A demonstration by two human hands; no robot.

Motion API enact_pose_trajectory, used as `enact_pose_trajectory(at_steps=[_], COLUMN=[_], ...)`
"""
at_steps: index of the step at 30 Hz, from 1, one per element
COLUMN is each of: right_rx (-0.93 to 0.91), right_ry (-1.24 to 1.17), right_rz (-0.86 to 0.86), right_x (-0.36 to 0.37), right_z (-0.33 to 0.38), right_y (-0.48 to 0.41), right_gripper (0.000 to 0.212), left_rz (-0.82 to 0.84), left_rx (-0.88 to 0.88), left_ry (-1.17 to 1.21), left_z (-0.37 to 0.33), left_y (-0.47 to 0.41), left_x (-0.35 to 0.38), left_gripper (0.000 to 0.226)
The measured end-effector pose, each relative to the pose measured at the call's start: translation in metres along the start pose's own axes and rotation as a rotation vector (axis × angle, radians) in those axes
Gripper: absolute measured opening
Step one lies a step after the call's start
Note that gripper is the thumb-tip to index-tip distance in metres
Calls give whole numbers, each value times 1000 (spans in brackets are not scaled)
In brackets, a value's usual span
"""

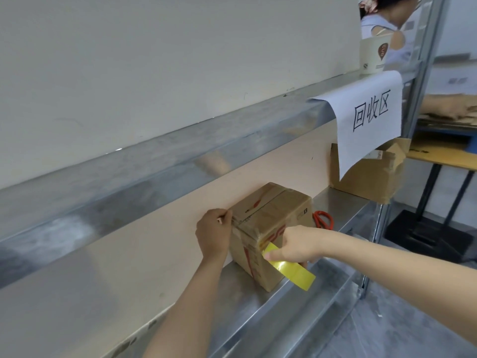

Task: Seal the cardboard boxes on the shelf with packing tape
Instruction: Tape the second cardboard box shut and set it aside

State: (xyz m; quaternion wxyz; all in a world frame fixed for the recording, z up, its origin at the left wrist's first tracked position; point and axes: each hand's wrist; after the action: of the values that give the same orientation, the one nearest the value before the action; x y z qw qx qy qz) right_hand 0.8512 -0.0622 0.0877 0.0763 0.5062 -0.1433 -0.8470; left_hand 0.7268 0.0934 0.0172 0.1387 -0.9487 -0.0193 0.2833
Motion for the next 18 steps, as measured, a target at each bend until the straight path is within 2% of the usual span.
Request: enact_pose_trajectory(at_steps=[6, 11, 14, 18], right_rx=[-18, -15, -5, -3], right_ry=[-46, -62, -66, -89], right_rz=[-6, -12, -16, -37], right_x=[5, 4, 3, 5], right_z=[4, 1, 0, 0], right_y=[3, 4, 4, 5], right_gripper=[58, 59, 59, 57], left_rz=[74, 196, 283, 398], left_rx=[204, 276, 218, 86], left_ry=[-363, -447, -418, -381], left_z=[-6, -3, -9, -16], left_y=[-5, -3, 11, 14], left_x=[-12, -19, -24, -27], left_gripper=[32, 44, 45, 65])
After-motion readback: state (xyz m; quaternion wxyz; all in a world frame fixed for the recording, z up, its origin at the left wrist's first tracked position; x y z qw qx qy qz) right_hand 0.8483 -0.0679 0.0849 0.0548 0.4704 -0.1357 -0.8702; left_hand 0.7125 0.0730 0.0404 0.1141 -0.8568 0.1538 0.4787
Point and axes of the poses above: each hand's wrist, its own y-axis away from the middle knuckle, its own x-axis out of the palm, z = x × y, and after that the axes turned 12 degrees about -x, right-handed
